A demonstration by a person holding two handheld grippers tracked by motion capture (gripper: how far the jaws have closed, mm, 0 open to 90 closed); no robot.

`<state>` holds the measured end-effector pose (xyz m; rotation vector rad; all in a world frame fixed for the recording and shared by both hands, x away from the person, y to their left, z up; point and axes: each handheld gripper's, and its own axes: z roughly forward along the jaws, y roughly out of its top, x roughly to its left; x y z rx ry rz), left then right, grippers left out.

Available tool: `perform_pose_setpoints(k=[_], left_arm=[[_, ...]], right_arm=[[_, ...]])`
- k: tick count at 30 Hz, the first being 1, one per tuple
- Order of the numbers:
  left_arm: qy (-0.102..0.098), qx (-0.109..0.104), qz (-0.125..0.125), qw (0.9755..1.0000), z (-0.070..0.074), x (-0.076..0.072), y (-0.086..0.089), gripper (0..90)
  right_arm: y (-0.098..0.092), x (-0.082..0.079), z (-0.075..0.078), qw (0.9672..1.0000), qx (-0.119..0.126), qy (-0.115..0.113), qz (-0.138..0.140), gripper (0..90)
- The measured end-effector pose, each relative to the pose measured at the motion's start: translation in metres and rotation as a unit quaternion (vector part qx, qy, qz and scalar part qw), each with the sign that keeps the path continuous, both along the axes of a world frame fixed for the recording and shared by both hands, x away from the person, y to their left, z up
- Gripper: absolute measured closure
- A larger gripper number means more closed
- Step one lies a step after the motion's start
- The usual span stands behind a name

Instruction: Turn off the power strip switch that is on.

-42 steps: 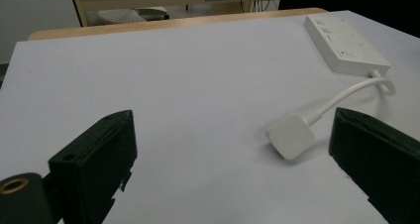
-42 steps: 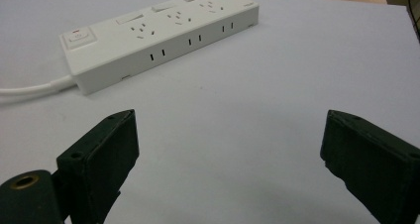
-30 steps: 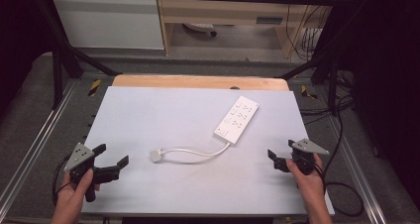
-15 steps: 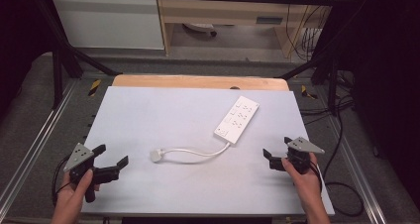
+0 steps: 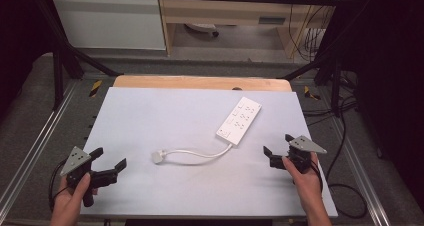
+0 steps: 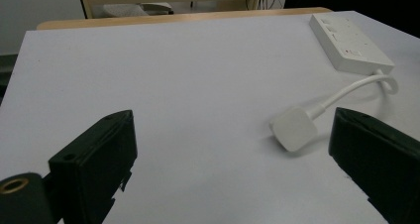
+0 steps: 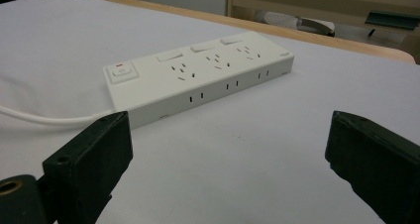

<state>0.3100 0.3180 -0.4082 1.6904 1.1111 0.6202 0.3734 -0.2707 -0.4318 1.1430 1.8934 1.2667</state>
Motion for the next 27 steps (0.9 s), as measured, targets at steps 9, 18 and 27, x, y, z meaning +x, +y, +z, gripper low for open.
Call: perform_pose_setpoints(k=[9,18,27], left_arm=[[0.001,-0.002,0.000,1.0000,0.000,0.000,0.000,4.6],[0.001,0.001,0.001,1.0000,-0.001,0.000,0.001,4.6],[0.001,0.002,0.000,1.0000,-0.001,-0.001,0.001,4.6]], right_arm=[[0.016,-0.003,0.010,0.9999,0.001,-0.007,0.011,2.8],[0.034,-0.005,0.025,0.9996,-0.001,-0.014,0.025,4.4],[0.043,0.002,0.042,0.9996,0.012,-0.010,0.023,4.8]])
